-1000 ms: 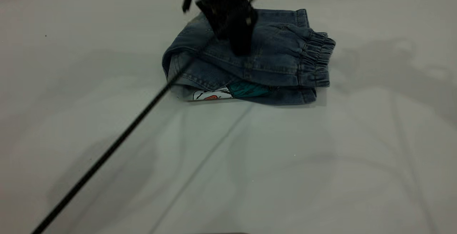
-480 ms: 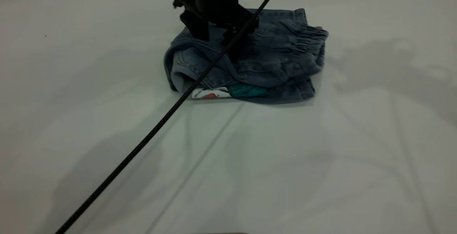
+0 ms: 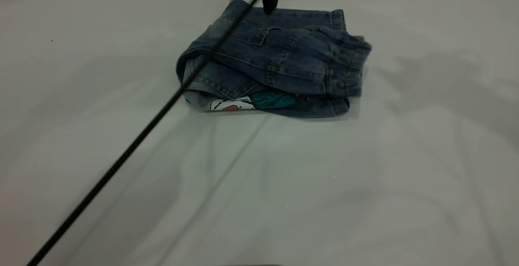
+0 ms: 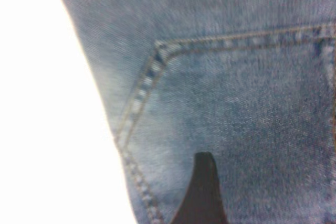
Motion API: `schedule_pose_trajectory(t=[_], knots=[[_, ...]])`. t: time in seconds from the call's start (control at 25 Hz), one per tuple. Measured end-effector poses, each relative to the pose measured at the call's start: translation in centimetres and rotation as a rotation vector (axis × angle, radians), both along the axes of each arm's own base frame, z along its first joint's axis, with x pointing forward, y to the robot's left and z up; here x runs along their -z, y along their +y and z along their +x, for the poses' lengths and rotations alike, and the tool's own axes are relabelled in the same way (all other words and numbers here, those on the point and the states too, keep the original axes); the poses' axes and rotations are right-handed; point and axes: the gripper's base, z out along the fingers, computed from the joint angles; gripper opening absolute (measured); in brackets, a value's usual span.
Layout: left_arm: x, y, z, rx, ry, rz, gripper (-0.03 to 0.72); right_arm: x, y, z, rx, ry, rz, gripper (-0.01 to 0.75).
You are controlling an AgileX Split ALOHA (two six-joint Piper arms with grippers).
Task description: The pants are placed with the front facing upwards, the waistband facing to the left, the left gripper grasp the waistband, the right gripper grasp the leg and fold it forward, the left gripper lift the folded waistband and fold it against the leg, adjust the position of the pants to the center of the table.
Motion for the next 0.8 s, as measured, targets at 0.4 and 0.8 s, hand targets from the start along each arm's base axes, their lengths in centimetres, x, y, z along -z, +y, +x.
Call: schedule_pose_trajectory(t=[0.4,0.8], knots=[[-12.0,1.2,-1.7,-0.018,-0.199,-0.105,0.571,-9.1,-0.1,-10.5,-0.073,-0.209,0.041,0.267],[-26.7,6.4,-10.3,-0.051,-0.364,-0.232,0.571,-12.4,-0.5,-22.6,-0.197,-0.275,-0.036,0.316]])
